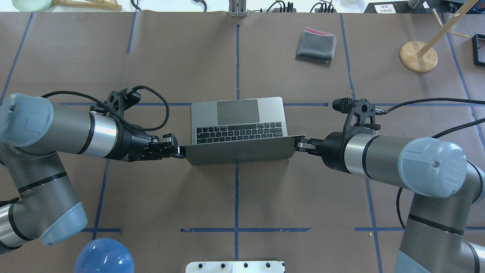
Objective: Close laptop
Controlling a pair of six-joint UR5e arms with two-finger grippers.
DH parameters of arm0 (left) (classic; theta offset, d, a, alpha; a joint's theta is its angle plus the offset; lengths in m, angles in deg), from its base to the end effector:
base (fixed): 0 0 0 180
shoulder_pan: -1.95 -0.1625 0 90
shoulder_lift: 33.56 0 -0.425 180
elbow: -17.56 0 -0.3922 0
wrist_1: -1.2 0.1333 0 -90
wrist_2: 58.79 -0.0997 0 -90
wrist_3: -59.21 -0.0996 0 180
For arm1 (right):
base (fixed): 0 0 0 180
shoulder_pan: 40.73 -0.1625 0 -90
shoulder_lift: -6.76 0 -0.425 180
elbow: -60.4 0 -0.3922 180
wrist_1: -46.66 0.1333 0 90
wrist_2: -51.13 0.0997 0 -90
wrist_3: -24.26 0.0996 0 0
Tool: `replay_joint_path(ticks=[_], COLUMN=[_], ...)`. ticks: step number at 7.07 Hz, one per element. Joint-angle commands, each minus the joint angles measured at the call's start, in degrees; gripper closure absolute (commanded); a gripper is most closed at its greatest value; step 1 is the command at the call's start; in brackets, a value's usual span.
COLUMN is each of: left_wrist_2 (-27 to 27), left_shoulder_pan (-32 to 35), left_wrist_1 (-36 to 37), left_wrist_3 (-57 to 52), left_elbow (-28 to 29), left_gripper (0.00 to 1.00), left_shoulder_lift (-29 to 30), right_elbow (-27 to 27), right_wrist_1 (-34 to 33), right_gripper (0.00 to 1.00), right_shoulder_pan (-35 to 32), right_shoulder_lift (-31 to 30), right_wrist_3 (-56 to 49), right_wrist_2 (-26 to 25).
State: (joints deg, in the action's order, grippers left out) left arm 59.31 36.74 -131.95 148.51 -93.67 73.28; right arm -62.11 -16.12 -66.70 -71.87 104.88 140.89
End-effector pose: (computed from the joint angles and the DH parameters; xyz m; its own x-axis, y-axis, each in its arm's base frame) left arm 0.3892 -0.3756 0.2423 0.1268 -0.0750 -0.9891 0.1195 0.9910 -0.0598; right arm -0.3847 -0.3361 0.2452 0.3593 -0.0063 0.9332 -0.3881 0.9084 0.1555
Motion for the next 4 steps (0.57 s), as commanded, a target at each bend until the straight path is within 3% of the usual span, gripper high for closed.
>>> replay_joint_path(ticks=[1,4], left_wrist_2=[-1.02,-3.31], left_shoulder_pan=[0.81,0.81], left_wrist_1=[3.84,6.77], left_wrist_3=[-0.01,-0.18], left_elbow=[0.04,2.05], left_gripper=[1.0,1.0], left_shoulder_lift=[2.22,5.05], right_elbow=[2.44,8.32], right_wrist_1=[-0.24,-0.15], right_gripper=[1.0,1.0], right_shoulder_pan=[-1.36,-3.99], right_shoulder_lift=[1.97,5.75], right_wrist_3=[-0.12,-0.29], right_wrist_2=[0.07,1.99])
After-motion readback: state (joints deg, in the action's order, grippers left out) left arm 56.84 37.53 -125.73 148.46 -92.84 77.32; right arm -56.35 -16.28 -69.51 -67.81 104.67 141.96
